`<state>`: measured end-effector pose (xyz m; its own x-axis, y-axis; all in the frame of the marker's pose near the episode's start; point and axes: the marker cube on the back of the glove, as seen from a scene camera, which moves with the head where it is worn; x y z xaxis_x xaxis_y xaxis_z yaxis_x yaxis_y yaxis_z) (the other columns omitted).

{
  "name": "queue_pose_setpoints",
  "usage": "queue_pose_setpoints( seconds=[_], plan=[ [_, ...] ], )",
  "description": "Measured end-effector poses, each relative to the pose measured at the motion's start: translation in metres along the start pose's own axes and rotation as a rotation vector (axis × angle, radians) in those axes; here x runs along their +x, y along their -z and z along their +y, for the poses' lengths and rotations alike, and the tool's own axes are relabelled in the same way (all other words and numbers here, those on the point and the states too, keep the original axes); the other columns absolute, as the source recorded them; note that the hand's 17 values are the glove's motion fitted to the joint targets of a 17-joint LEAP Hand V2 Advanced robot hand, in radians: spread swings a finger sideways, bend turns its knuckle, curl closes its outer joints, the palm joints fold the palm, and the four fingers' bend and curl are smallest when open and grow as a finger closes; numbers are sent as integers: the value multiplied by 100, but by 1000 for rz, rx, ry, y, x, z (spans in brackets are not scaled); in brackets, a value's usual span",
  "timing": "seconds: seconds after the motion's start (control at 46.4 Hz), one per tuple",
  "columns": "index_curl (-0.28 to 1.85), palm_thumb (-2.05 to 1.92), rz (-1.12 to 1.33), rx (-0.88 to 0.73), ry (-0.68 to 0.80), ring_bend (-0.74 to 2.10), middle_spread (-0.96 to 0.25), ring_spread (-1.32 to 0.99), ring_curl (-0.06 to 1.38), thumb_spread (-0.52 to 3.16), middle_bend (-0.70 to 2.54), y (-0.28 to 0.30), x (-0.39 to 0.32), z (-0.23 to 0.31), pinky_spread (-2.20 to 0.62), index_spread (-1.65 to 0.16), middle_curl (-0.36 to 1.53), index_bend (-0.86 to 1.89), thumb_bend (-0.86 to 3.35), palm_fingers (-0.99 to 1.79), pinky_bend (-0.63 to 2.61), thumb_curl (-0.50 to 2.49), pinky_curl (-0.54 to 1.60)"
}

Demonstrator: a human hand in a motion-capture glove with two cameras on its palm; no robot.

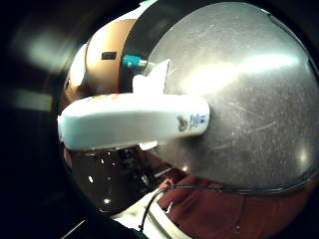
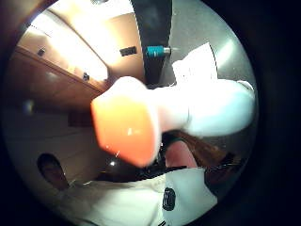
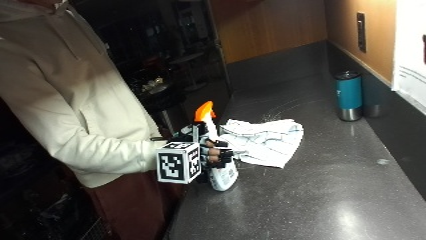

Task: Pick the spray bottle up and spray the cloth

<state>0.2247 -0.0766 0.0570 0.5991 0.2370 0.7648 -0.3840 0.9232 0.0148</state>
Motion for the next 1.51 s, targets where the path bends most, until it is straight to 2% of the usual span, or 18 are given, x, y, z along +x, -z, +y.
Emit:
queue_pose_setpoints(
  seconds=[0.215, 0.366, 0.452, 0.538, 0.56, 0.582, 0.689, 0.84, 0.969, 1.185, 1.4, 1.508],
  plan=[
    [19, 58, 37, -46, 33, 30, 4, 2, 25, 87, 25, -12, -13, -11, 16, -31, 33, 16, -3, 2, 36, 37, 33],
    [23, 62, 38, -74, 56, 31, 1, -1, 25, 87, 30, -19, -22, -17, 16, -31, 35, 20, -2, 21, 27, 37, 30],
    [28, 71, 28, -93, 62, 33, -4, -5, 25, 86, 36, -25, -28, -21, 14, -31, 36, 31, 1, 55, 18, 40, 27],
    [30, 84, 18, -92, 56, 42, -8, -9, 28, 85, 37, -30, -33, -26, 10, -29, 37, 31, 6, 84, 16, 45, 26],
    [30, 85, 17, -92, 53, 40, -8, -10, 27, 84, 36, -32, -33, -27, 9, -29, 37, 30, 5, 83, 15, 45, 25],
    [32, 90, 16, -93, 50, 48, -9, -11, 31, 79, 39, -34, -35, -28, 8, -27, 38, 30, 7, 98, 14, 47, 26],
    [38, 96, 29, -98, 38, 53, -10, -14, 36, 60, 48, -43, -41, -32, 0, -22, 43, 37, 3, 125, 12, 53, 25],
    [45, 101, 139, -17, 58, 56, -11, -16, 41, 39, 57, -59, -49, -46, -10, -18, 48, 41, 0, 134, 18, 59, 28],
    [48, 100, 302, -15, 78, 59, -11, -16, 43, 25, 58, -77, -62, -58, -15, -16, 49, 46, -3, 139, 22, 63, 30],
    [51, 98, 615, -61, 70, 63, -11, -16, 45, 12, 60, -108, -108, -79, -18, -15, 50, 48, -3, 140, 26, 66, 34],
    [52, 97, 954, -185, 24, 64, -12, -16, 46, 7, 62, -126, -162, -95, -20, -15, 51, 51, -3, 140, 28, 69, 35],
    [53, 97, 1223, -236, 33, 65, -12, -16, 46, 5, 62, -135, -183, -98, -20, -15, 51, 52, -3, 140, 28, 69, 36]
  ],
)
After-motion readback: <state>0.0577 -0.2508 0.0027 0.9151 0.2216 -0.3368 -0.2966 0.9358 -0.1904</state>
